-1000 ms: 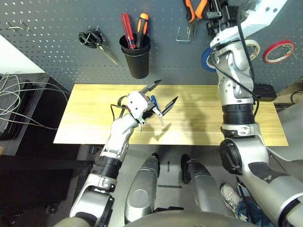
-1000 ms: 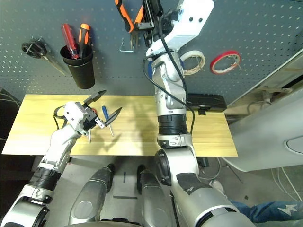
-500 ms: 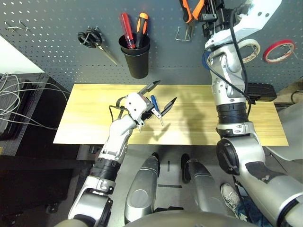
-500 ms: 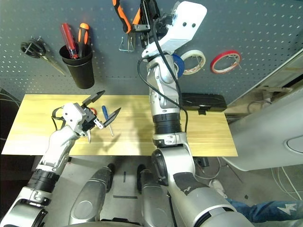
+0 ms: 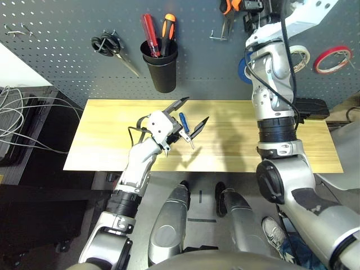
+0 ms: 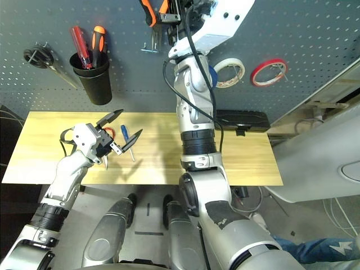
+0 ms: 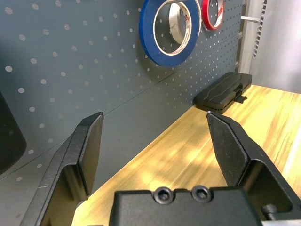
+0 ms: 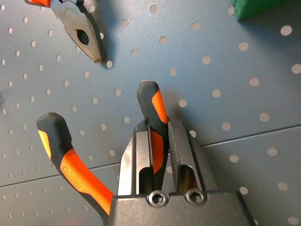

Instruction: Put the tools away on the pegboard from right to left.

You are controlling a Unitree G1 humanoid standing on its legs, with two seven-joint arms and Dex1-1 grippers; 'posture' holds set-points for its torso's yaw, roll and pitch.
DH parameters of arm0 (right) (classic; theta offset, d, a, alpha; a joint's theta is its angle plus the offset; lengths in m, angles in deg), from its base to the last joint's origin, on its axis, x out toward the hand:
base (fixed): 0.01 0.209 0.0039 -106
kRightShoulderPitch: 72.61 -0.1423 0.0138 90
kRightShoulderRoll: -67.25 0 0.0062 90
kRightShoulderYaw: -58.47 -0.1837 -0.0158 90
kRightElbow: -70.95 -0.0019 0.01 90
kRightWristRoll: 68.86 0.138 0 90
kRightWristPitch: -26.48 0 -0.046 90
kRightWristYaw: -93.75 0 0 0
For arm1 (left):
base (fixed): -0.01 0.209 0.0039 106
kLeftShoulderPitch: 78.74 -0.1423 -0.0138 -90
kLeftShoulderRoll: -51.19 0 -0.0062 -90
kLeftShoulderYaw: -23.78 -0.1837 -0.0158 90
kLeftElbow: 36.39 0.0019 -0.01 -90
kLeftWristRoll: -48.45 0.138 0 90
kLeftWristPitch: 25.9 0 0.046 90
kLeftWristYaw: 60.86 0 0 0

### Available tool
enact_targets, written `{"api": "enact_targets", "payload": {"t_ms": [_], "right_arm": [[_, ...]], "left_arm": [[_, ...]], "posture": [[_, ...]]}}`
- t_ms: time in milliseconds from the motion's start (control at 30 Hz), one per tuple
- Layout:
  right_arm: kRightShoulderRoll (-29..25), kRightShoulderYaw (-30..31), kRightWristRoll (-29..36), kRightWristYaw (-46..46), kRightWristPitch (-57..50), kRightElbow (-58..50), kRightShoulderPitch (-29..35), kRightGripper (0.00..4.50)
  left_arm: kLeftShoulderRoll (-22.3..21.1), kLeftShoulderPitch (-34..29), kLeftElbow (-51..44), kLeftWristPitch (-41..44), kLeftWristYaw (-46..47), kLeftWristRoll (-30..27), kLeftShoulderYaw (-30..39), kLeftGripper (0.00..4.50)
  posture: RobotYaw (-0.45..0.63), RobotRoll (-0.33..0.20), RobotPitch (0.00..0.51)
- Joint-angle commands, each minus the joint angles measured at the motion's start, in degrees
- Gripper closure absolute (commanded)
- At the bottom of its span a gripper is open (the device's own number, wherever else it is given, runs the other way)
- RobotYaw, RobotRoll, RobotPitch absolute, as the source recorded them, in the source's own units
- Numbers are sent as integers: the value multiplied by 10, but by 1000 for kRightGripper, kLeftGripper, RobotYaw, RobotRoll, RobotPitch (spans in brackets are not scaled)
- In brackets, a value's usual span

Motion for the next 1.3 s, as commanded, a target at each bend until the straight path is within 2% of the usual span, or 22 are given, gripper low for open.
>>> {"api": "enact_targets", "payload": {"t_ms": [33,633,967,1067,1300], "right_arm": [[4,1,2,-1,4,-10,2,4235],[10,18,-5,-3,-29,-48,51,4235],[9,21,-5,-19,-70,-138,62,4235],[6,26,-9,-20,-86,-174,68,4235],[0,38,-16,-20,-99,-213,80,4235]], "left_arm": [[0,-14,-11,7,-2,4,-4,0],[-2,-17,-11,10,-4,2,-2,0],[-6,-17,-12,9,-6,-1,0,0],[-4,-15,-16,5,-8,-9,3,0],[28,-6,-56,9,-32,-94,20,0]], "posture": [[193,0,327],[189,0,337],[186,0,331],[182,0,328],[166,0,319]]}}
